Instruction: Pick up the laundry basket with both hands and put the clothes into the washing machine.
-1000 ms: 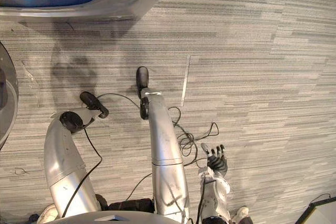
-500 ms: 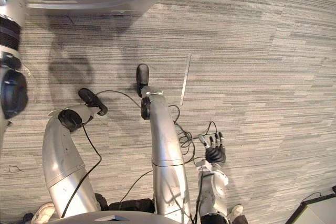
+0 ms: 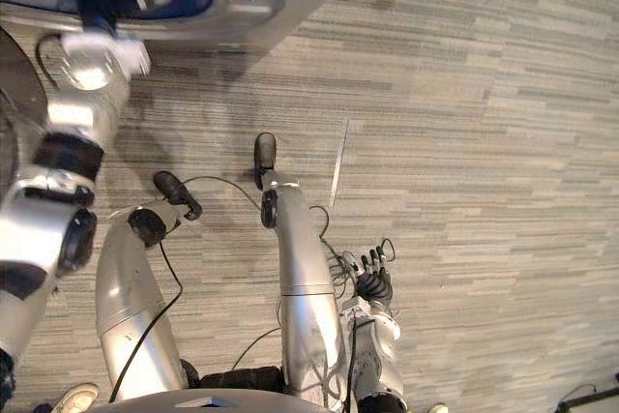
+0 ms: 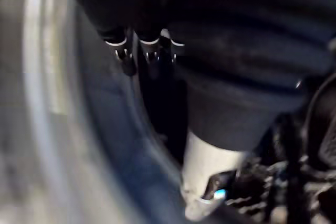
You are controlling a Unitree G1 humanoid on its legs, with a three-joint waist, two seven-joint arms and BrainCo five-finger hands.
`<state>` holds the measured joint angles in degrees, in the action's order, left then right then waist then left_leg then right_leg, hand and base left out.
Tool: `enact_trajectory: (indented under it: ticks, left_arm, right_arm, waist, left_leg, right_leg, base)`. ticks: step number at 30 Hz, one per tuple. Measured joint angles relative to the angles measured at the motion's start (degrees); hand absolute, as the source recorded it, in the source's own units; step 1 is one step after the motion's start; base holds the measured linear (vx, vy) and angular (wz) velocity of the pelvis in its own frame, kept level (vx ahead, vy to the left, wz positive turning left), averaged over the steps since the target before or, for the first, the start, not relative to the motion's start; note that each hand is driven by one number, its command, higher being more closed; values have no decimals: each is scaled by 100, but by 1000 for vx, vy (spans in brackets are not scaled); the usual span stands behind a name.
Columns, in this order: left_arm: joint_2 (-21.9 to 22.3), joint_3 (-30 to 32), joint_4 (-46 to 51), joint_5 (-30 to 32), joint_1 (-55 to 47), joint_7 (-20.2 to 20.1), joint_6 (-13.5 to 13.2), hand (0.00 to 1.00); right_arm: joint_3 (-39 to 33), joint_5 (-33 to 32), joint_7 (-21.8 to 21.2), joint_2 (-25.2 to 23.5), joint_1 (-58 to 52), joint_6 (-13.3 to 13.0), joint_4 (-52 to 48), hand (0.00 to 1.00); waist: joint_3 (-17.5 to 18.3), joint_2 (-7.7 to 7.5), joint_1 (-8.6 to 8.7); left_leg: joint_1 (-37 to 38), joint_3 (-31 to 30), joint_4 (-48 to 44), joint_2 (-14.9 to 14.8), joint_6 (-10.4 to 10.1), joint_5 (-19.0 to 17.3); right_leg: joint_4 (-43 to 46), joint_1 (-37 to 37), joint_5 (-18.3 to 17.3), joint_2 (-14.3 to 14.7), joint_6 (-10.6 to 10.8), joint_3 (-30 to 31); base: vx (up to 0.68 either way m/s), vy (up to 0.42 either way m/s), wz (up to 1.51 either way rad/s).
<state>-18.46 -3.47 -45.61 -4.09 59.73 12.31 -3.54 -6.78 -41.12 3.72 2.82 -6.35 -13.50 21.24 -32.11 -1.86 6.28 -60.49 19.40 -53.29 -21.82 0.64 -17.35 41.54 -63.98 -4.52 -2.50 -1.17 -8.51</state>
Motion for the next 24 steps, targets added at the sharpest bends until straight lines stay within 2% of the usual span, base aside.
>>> enact_trajectory:
  ticks: [2, 3, 4, 7, 8, 9, 10, 11, 12, 13, 15, 18, 19, 20, 21, 22, 24]
  left_arm:
    - [468, 193, -5, 563, -1224, -7, 116, 0]
    - [522, 230, -6, 621, -1373, -12, 116, 0]
    - [751, 419, -35, 798, -1973, -27, 117, 0]
    - [1365, 1181, -373, 750, -3181, -175, 117, 0]
    - [1575, 1371, -563, 290, -3822, -312, 116, 0]
    - [1633, 1371, -612, 184, -4125, -346, 112, 0]
    - [1759, 1396, -730, 165, -4689, -437, 87, 0]
    - [1870, 1471, -679, 160, -5090, -513, -17, 0]
    - [1905, 1497, -712, 159, -5190, -536, -16, 0]
    - [1959, 1627, -797, 144, -5405, -605, -34, 0]
    - [2126, 1960, -947, 30, -5722, -716, -41, 0]
    - [2306, 2046, -990, -24, -5998, -777, -40, 0]
    - [2311, 2050, -1004, -24, -6016, -780, -37, 0]
    - [2309, 2059, -1031, -23, -6055, -796, -26, 0]
    - [2309, 2052, -1042, -23, -6056, -817, -20, 0]
    - [2308, 2048, -1114, -25, -6053, -844, -27, 0]
    - [2291, 1819, -1200, -25, -6035, -855, -55, 0]
  right_arm:
    - [-10, 1, 3, -2, 2, -3, 9, 0]
    - [-14, 2, 3, -3, 2, -3, 18, 0]
    - [-31, 10, 11, -1, 2, -3, 20, 0]
    - [-96, 104, 14, -7, 4, 10, 103, 0]
    - [-234, 110, 16, -24, 7, 32, 329, 0]
    - [-302, 111, 17, -26, 5, 41, 525, 0]
    - [-473, 123, 24, -13, 11, 112, 925, 0]
    - [-667, 169, 36, -13, 9, 144, 1262, 0]
    - [-739, 250, 38, -9, 9, 175, 1447, 0]
    - [-823, 356, 23, 4, -1, 264, 1835, 0]
    - [-992, 519, 17, -29, -55, 429, 2380, 0]
    - [-1070, 813, 0, -2, -65, 636, 2709, 0]
    - [-1070, 859, -2, -12, -56, 645, 2707, 0]
    - [-1059, 1005, -6, -69, -22, 646, 2717, 0]
    - [-1056, 1010, -7, -63, 8, 649, 2736, 0]
    - [-1176, 1013, -13, -55, 70, 655, 2776, 0]
    - [-1177, 1008, -71, 39, 220, 643, 2973, 0]
  waist:
    - [7, 2, -32]
    - [8, 3, -33]
    - [16, 9, -59]
    - [68, 70, -208]
    - [203, 106, -280]
    - [430, 110, -295]
    - [859, 163, -350]
    - [1057, 249, -444]
    - [1108, 291, -496]
    - [1324, 357, -547]
    - [1816, 521, -523]
    - [2276, 575, -590]
    - [2353, 568, -592]
    - [2481, 465, -615]
    - [2539, 456, -624]
    - [2686, 425, -600]
    - [2799, 370, -503]
  left_leg:
    - [599, 40, 579, 238, -43, 214]
    - [683, 50, 647, 260, -45, 229]
    - [1032, 107, 887, 354, -62, 292]
    - [1900, 149, 1419, 542, -115, 419]
    - [2429, 180, 1754, 676, -143, 490]
    - [2513, 193, 1861, 730, -149, 506]
    - [2737, 236, 2080, 816, -163, 553]
    - [3112, 246, 2342, 917, -175, 614]
    - [3344, 246, 2473, 961, -188, 639]
    - [3719, 226, 2754, 1078, -218, 711]
    - [4211, 60, 3245, 1259, -232, 879]
    - [4779, -98, 3584, 1375, -241, 957]
    - [4856, -82, 3610, 1371, -274, 926]
    - [4945, 192, 3293, 1231, -132, 778]
    - [4979, 280, 2950, 1098, -54, 725]
    - [5005, 281, 2120, 807, -117, 601]
    - [5319, 245, 1420, 219, -146, 600]
  right_leg:
    - [-419, 588, 81, -79, -20, -46]
    - [-459, 659, 82, -91, -21, -51]
    - [-601, 973, 82, -135, -21, -56]
    - [-933, 1802, 81, -179, -20, -97]
    - [-1089, 2280, 36, -232, 22, -145]
    - [-1145, 2336, 12, -257, 39, -144]
    - [-1255, 2515, -12, -303, 61, -150]
    - [-1379, 2870, -28, -337, 87, -167]
    - [-1455, 3094, -39, -354, 104, -180]
    - [-1595, 3447, -67, -416, 145, -231]
    - [-1976, 4059, -79, -512, 164, -500]
    - [-2226, 4741, -124, -620, 211, -741]
    - [-2272, 4831, -121, -639, 206, -784]
    - [-2351, 4965, -89, -726, 181, -857]
    - [-2368, 5025, -80, -763, 184, -859]
    - [-2392, 5106, -35, -896, 213, -916]
    - [-2526, 5222, 144, -1176, 424, -964]
  base:
    - [28, -28, 35]
    - [84, -38, 36]
    - [103, -24, 24]
    - [122, -16, 29]
    - [131, -12, 32]
    - [156, -6, 30]
    - [150, 9, 20]
    - [169, 19, 21]
    - [168, 22, 26]
    - [129, 20, 34]
    - [146, 16, 58]
    - [102, 27, 51]
    - [50, 80, 33]
    - [29, 62, 22]
    - [8, 82, 28]
    - [4, 173, 38]
    - [-20, 280, 44]
